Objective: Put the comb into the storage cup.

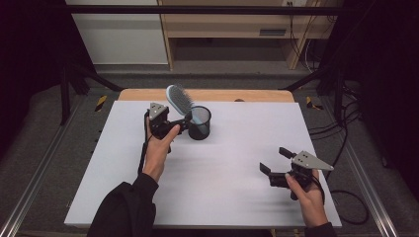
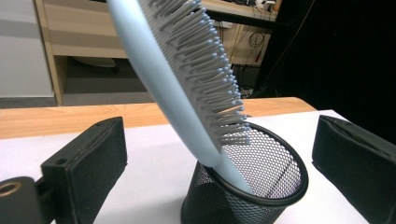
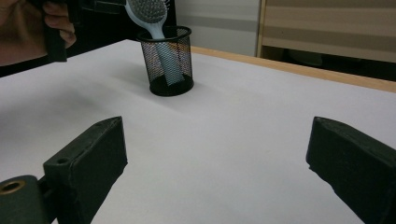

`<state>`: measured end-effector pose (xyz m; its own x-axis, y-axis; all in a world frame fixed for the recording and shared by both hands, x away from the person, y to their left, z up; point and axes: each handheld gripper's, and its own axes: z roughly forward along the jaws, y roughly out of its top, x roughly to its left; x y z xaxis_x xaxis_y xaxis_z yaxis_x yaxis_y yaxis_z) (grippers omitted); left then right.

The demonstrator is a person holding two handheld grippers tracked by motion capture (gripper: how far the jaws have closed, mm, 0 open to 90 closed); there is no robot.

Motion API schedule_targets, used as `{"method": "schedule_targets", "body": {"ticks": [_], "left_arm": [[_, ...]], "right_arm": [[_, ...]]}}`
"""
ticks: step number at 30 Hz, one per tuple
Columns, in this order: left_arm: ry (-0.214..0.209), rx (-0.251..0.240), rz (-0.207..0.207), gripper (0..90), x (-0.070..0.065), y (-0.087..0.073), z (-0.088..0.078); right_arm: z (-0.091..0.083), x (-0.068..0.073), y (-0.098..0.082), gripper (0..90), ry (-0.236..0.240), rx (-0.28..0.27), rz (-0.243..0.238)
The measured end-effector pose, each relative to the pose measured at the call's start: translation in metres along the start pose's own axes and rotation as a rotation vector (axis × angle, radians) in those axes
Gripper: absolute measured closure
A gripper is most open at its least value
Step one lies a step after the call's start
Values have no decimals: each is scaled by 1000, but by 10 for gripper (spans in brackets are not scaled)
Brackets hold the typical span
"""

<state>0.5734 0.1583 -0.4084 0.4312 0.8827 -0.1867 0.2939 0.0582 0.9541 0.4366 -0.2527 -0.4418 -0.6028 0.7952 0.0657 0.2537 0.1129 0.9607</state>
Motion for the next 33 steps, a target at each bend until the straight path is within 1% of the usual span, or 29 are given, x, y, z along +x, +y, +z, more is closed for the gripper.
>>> {"method": "schedule_targets", "body": {"ticks": [3, 7, 10, 13, 20, 22, 28, 33], "left_arm": [[-1, -3, -5, 34, -1, -2, -6], [-11, 8, 16, 32, -1, -5, -14], [-9, 9, 7, 32, 2, -7, -18], [-5, 10, 4, 32, 4, -8, -20], [-17, 3, 10, 32, 3, -8, -21], [-20, -4, 9, 32, 2, -7, -23], [-30, -28, 29, 31, 1, -2, -29], [-37, -45, 28, 31, 1, 1, -33]], "right_arm": [[-1, 0, 1, 53, -2, -7, 3], [1, 3, 2, 53, -2, -1, -3], [2, 5, 2, 53, -3, 0, -5], [2, 5, 1, 53, -3, 1, -5], [1, 3, 1, 53, -7, 2, 2], [1, 3, 1, 53, -7, 0, 1], [1, 4, 1, 53, -7, 2, 1], [1, 3, 1, 53, -8, 2, 1]]}}
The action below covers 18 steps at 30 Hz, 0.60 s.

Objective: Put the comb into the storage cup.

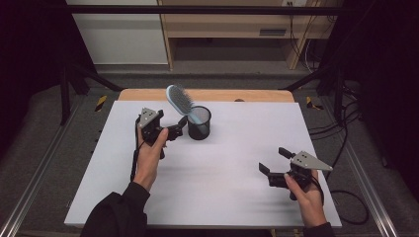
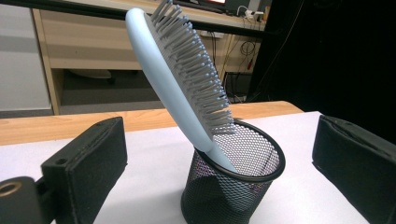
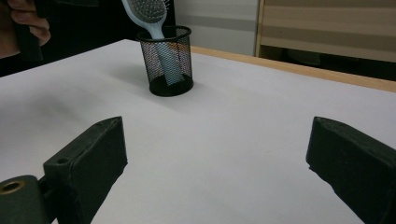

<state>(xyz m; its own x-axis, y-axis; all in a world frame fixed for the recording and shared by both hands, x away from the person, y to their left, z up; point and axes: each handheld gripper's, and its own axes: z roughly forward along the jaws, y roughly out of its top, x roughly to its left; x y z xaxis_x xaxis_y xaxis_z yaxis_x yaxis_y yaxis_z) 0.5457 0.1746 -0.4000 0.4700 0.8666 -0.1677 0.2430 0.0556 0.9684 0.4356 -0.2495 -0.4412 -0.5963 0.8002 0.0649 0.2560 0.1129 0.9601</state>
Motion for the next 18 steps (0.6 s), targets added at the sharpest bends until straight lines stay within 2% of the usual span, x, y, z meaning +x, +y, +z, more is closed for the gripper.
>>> {"method": "schedule_targets", "body": {"ticks": [3, 6, 13, 18], "left_arm": [[-3, -2, 9, 31, -1, 1, -2], [-3, 3, 39, 31, -2, 2, -6], [-9, 7, 77, 29, -6, 4, -12], [-8, 7, 79, 27, -5, 5, -17]], "right_arm": [[0, 0, 0, 53, -1, 0, -1], [0, 0, 0, 53, 0, -1, -2], [0, 1, 0, 41, 10, -4, -1], [0, 1, 0, 39, 10, -5, -2]]}}
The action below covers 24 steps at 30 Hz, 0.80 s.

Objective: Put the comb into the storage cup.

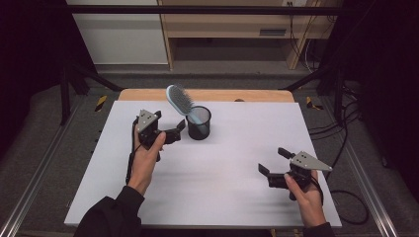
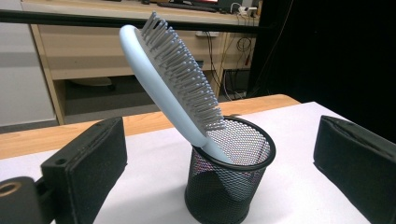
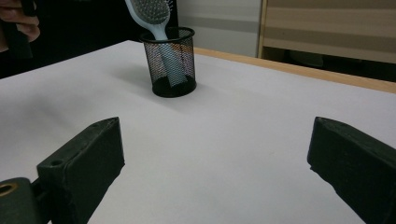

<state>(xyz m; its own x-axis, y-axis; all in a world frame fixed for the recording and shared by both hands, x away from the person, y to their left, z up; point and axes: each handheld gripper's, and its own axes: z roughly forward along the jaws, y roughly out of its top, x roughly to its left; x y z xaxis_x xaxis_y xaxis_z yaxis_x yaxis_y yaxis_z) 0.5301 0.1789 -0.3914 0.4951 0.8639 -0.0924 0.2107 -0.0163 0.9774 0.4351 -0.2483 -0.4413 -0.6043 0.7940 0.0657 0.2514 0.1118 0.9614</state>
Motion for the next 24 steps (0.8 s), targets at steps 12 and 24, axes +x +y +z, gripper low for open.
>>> {"method": "schedule_targets", "body": {"ticks": [12, 24], "left_arm": [[-14, -38, 12, 25, 1, 7, -20], [1, -50, 81, 22, 7, 7, -46]], "right_arm": [[-1, 0, 0, 30, 20, -19, 22], [0, 0, 0, 30, 19, -20, 20]]}}
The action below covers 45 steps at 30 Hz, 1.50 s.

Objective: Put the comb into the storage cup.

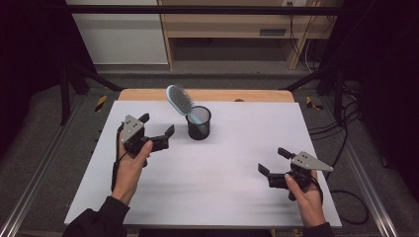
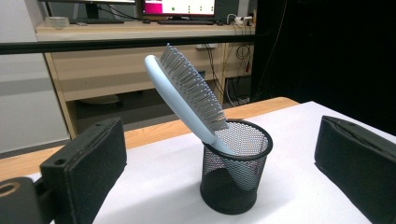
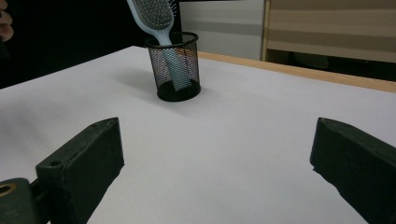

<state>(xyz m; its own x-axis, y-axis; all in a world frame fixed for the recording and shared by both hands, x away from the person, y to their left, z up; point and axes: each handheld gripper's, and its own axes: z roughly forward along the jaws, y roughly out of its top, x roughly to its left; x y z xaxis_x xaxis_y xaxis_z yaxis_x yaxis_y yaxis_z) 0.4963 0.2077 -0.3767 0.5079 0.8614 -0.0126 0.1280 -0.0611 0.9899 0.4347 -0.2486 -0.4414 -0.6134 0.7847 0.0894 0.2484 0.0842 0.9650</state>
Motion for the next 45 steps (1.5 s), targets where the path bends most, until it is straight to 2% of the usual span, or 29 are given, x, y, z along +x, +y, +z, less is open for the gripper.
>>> {"method": "schedule_targets", "body": {"ticks": [9, 17, 35, 45], "left_arm": [[18, -14, 1, 22, 11, -4, -24], [40, -19, 32, 21, 21, -10, -46], [73, -40, 1, 21, 38, -20, -76], [93, -56, -1, 21, 54, -24, -93]], "right_arm": [[0, 0, -1, 29, -4, 1, 1], [0, 0, -1, 30, -7, 1, 3], [-1, 0, -2, 29, -36, 10, -18], [-5, -3, -2, 29, -47, 4, -17]]}}
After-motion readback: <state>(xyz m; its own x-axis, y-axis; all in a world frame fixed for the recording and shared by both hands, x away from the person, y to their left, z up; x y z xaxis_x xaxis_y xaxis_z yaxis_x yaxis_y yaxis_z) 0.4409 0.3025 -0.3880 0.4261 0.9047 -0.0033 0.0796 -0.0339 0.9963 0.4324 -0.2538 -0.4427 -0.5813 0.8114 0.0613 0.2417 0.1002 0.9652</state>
